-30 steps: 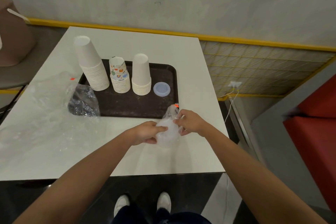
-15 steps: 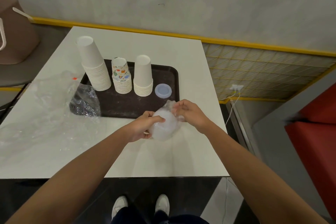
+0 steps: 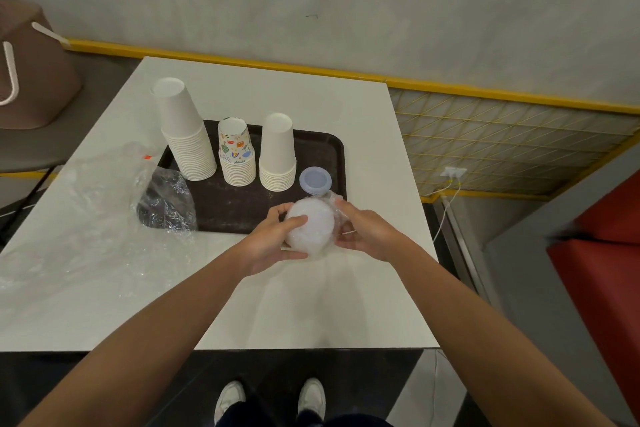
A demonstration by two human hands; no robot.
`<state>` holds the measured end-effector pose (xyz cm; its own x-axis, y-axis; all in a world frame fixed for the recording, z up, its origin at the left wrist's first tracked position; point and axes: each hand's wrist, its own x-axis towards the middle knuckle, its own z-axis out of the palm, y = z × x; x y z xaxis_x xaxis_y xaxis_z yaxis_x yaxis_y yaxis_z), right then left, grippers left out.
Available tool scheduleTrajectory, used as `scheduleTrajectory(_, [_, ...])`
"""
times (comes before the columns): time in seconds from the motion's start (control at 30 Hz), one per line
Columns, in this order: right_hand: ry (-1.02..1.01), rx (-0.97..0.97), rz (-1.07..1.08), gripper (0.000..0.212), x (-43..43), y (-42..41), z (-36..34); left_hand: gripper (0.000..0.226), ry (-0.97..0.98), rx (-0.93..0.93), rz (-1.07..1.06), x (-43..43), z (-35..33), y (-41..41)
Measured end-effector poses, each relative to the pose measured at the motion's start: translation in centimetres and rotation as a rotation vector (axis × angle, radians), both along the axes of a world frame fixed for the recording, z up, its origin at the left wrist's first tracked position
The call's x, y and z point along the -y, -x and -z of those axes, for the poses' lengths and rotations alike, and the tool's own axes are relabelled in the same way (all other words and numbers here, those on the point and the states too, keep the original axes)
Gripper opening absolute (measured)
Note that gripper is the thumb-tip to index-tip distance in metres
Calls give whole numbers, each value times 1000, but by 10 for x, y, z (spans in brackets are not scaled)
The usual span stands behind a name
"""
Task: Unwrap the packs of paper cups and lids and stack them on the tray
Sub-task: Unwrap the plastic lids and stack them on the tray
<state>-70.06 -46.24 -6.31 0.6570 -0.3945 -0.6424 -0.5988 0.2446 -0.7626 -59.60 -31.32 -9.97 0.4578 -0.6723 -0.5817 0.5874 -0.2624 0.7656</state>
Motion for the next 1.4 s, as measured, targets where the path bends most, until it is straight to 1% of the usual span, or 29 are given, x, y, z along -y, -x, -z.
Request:
scheduleTrajectory(0.07, [13,41,-43,56,1,-1,-1,46,32,-46,-24,0,0,-3])
scheduleTrajectory(0.17, [22,144,-121,43,1,-2,-2,49,89,-48,20,-2,-3,-6])
scheduleTrajectory(0.27, [-43,187,-104,30,-2,-5,-6,62,144,-28,125,-4,-9,-9])
scheduleTrajectory(0.33, [-82,173,-69,35,-2,-9,-9,69,187,-35,178,-4,-11,-11])
scheduleTrajectory(0.4, [-126,169,-41,40,-1,-12,-9,87,222,-29,199,-4,-11,-13])
scheduleTrajectory(0.47, [-183,185,-2,38,2,-14,-10,102,211,-19,200,-4,-11,-14])
scheduleTrajectory(0.5, [-205,186,27,36,4,-15,-12,105,195,0,220,-5,-13,-14])
scheduleTrajectory(0.57, [-181,141,42,39,7,-17,-14,103,164,61,284,-6,-15,-14])
scheduleTrajectory(0.6, [-144,108,13,41,7,-17,-15,98,152,96,311,-6,-15,-14])
scheduleTrajectory(0.7, [-1,65,-82,30,4,-20,-14,81,150,200,366,-6,-14,-12])
scheduleTrajectory(0.77, [48,84,-94,24,3,-22,-12,70,175,218,353,-5,-14,-10])
scheduleTrajectory(0.87, [72,134,-58,22,3,-26,-8,65,228,157,263,-4,-15,-8])
scheduleTrajectory(0.93, [83,166,-1,18,3,-28,-7,71,253,88,183,-4,-14,-7])
scheduleTrajectory(1.0, [72,214,76,17,2,-29,-8,82,261,8,99,-3,-13,-7])
scheduleTrajectory(1.07, [8,303,155,21,1,-29,-8,94,266,-59,24,-2,-11,-7])
scheduleTrajectory(1.13, [-22,390,216,34,2,-30,-8,109,299,-127,-69,-1,-8,-8])
scheduleTrajectory(1.17, [-26,426,246,43,3,-30,-8,110,327,-181,-113,0,-7,-10])
scheduleTrajectory(1.2, [-29,458,268,52,4,-30,-7,106,353,-234,-138,1,-7,-11])
scheduleTrajectory(1.27, [-33,497,263,65,5,-30,-6,79,370,-272,-129,2,-9,-11])
scheduleTrajectory(1.3, [-25,502,242,68,4,-30,-5,71,352,-269,-113,3,-10,-12])
scheduleTrajectory(1.4, [-4,497,224,69,3,-29,-7,77,263,-242,-118,6,-14,-12])
